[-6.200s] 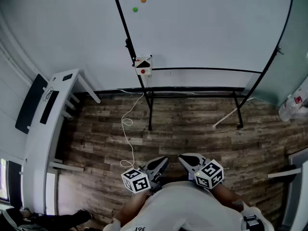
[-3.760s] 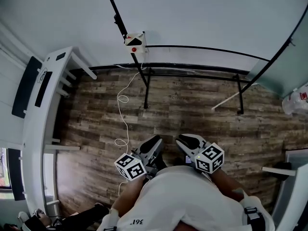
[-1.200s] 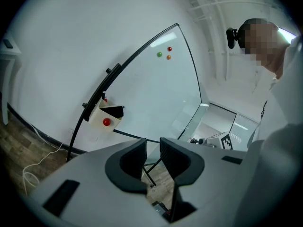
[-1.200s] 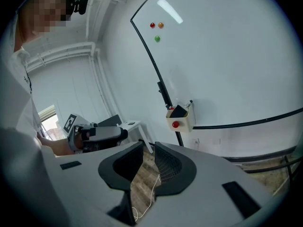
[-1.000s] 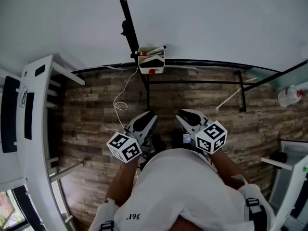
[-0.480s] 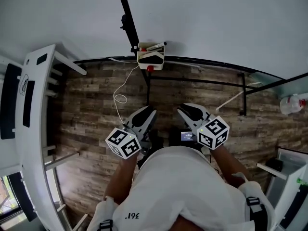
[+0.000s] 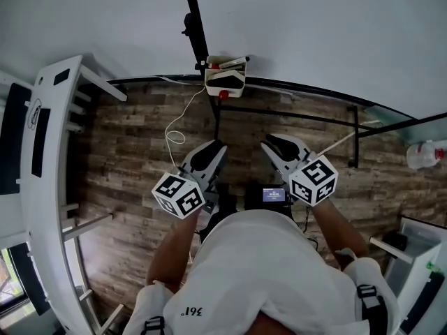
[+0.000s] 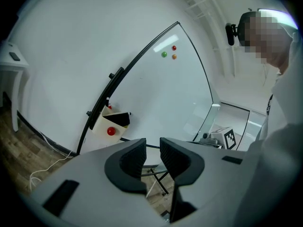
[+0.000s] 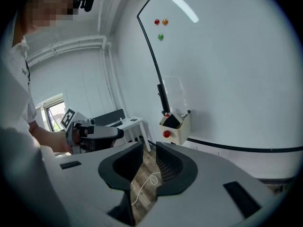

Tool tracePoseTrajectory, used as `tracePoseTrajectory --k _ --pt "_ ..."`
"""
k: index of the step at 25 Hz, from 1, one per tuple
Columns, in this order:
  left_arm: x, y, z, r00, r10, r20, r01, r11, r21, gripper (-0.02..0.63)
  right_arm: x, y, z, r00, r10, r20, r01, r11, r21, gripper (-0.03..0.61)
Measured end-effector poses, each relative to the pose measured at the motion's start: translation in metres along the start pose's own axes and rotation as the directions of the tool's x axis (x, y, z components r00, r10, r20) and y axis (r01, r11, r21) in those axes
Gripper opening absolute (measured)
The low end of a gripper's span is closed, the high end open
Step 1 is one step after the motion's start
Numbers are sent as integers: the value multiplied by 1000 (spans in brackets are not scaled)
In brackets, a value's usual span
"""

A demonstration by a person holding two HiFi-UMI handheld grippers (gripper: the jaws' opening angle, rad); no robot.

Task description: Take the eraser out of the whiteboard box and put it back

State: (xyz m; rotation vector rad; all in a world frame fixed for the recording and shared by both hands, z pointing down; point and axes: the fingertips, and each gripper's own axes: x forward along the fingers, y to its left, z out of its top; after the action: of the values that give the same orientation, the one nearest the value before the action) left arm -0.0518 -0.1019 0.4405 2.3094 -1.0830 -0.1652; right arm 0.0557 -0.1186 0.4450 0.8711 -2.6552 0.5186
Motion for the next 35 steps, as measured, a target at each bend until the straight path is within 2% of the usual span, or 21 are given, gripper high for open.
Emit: tracePoseTrajectory --k 13,20,35 --pt "29 36 22 1000 7 -4 -7 997 73 81 39 -33 36 999 -38 -21 33 981 -193 87" --pt "43 54 29 1000 14 -6 -14 998 64 81 67 -48 42 996 -62 -63 42 957 -286 95" --pt "73 92 35 997 70 -17 -69 995 66 91 117 -66 54 991 -74 -115 24 921 -388 154"
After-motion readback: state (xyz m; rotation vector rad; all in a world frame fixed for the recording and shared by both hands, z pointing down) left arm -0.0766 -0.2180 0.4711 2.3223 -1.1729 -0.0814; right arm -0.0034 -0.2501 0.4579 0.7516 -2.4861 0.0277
